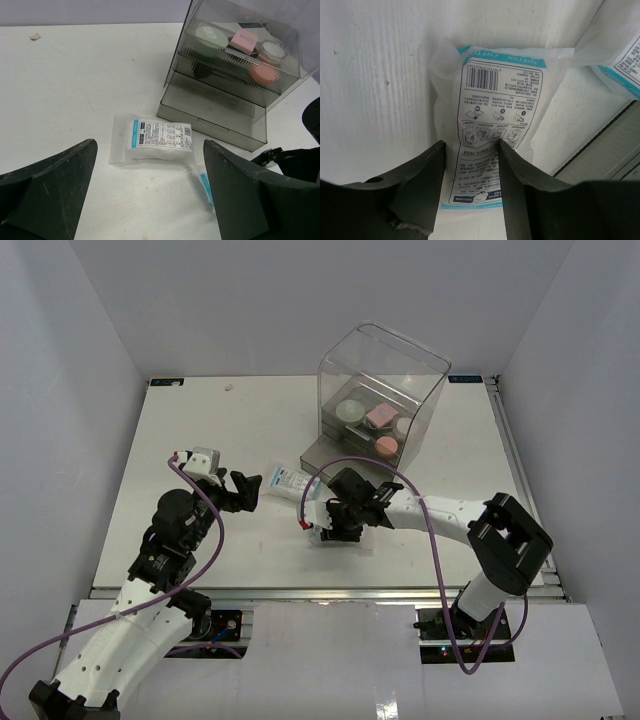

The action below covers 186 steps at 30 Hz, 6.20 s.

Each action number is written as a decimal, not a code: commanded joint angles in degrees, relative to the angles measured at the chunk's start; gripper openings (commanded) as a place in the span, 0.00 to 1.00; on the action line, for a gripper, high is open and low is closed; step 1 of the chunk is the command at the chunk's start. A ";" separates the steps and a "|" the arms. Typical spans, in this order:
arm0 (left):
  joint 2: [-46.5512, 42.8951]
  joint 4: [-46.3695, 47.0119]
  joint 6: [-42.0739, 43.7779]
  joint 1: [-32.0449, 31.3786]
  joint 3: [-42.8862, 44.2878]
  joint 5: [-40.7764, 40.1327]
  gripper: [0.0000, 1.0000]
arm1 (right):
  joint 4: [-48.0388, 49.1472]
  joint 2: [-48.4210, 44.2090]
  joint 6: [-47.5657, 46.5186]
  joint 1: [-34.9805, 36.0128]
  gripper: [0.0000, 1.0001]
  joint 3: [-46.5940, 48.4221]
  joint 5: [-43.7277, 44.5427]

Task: Organize the makeup

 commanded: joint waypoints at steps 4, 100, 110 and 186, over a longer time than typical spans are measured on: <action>-1.51 -0.65 0.64 0.07 -0.36 -1.33 0.98 | -2.42 0.99 0.17 0.88 0.19 3.66 -1.88; -1.86 -0.30 0.30 0.07 -0.69 -0.36 0.98 | 4.47 14.89 12.18 -19.58 0.22 19.55 4.46; -0.94 -0.19 0.33 0.07 -0.63 0.73 0.98 | 3.77 12.45 11.20 -21.47 0.21 16.20 5.00; 36.99 0.93 -46.01 1.06 5.70 -1.85 0.18 | 6.73 -14.43 14.13 -22.17 0.58 -0.82 -17.77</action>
